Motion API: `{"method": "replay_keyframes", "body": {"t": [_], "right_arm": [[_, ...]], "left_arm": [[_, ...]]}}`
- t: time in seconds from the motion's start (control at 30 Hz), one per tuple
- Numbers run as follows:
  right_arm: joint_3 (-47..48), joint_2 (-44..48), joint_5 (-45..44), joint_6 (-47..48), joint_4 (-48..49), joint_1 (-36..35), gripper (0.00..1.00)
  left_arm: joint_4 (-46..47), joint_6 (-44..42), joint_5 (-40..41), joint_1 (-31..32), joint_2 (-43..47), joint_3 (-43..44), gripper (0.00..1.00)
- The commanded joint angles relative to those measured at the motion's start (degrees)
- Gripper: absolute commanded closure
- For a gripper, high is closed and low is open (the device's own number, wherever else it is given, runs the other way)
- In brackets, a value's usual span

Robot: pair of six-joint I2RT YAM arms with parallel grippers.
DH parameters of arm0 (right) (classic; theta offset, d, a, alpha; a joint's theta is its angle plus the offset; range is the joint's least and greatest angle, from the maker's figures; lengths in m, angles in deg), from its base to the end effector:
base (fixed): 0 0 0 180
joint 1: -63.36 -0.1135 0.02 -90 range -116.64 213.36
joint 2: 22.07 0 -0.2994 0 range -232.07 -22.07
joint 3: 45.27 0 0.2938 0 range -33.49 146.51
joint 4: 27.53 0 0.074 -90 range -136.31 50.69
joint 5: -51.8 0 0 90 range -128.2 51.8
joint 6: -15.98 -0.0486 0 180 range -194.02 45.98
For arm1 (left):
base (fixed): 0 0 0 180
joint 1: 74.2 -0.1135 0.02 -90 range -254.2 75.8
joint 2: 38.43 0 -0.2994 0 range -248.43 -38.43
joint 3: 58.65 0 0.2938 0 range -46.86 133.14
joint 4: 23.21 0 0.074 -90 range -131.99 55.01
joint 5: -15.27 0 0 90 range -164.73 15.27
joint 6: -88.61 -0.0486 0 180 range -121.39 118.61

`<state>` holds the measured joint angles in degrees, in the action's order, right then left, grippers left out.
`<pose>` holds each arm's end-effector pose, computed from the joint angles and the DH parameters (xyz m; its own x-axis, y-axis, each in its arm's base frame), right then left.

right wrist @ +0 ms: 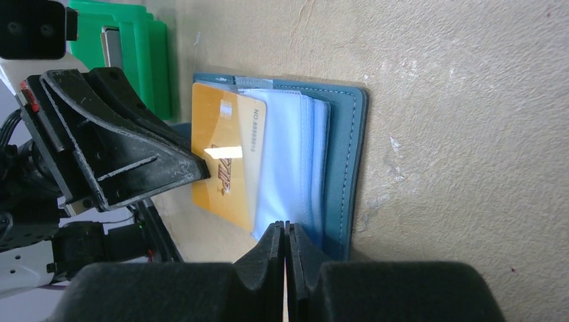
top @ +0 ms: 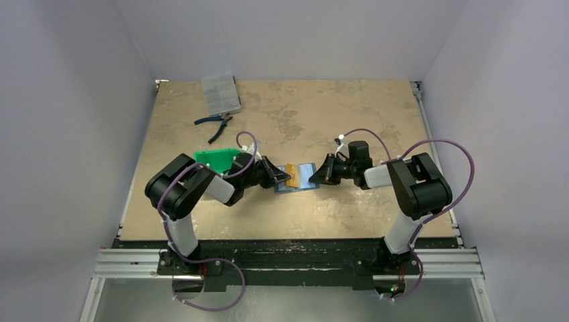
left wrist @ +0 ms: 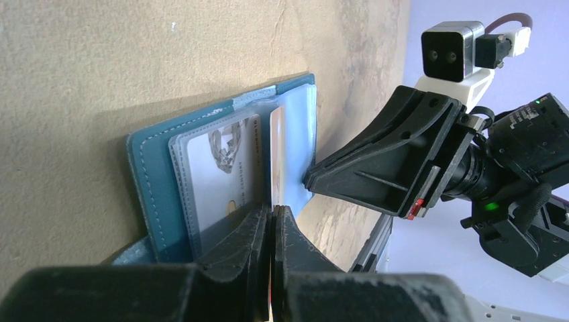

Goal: Put the credit cards into the card holder
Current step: Insert the credit card into the card holder.

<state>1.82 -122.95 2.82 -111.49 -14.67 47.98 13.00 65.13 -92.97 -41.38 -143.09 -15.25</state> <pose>0.3133 0.1193 0.0980 -0.9139 0.2246 -0.3381 -0.1540 0.5787 0.8009 0.2824 -0.2003 0.0947 -0.8325 -0.4997 -0.2394 -0.0263 0.4673 -0.8837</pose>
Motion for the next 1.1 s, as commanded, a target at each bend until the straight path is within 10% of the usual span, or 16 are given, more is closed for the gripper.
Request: {"method": "replay_keyframes", "body": {"t": [0.0,0.6,1.07], "right_arm": [[-0.53,-1.04,-4.10,1.79,-1.18,-0.22,0.92],[3.06,12.03,-14.98,8.28,-17.34,-0.38,0.65],[3.00,4.71,-10.29,7.13,-12.31,-0.88,0.77]], "left_arm": [[4.38,0.85,2.77,1.02,-0.15,-0.24,1.00],[4.33,-0.87,5.09,3.90,-1.55,-0.51,1.00],[5.92,0.51,5.80,5.34,-3.99,0.44,1.00]]}}
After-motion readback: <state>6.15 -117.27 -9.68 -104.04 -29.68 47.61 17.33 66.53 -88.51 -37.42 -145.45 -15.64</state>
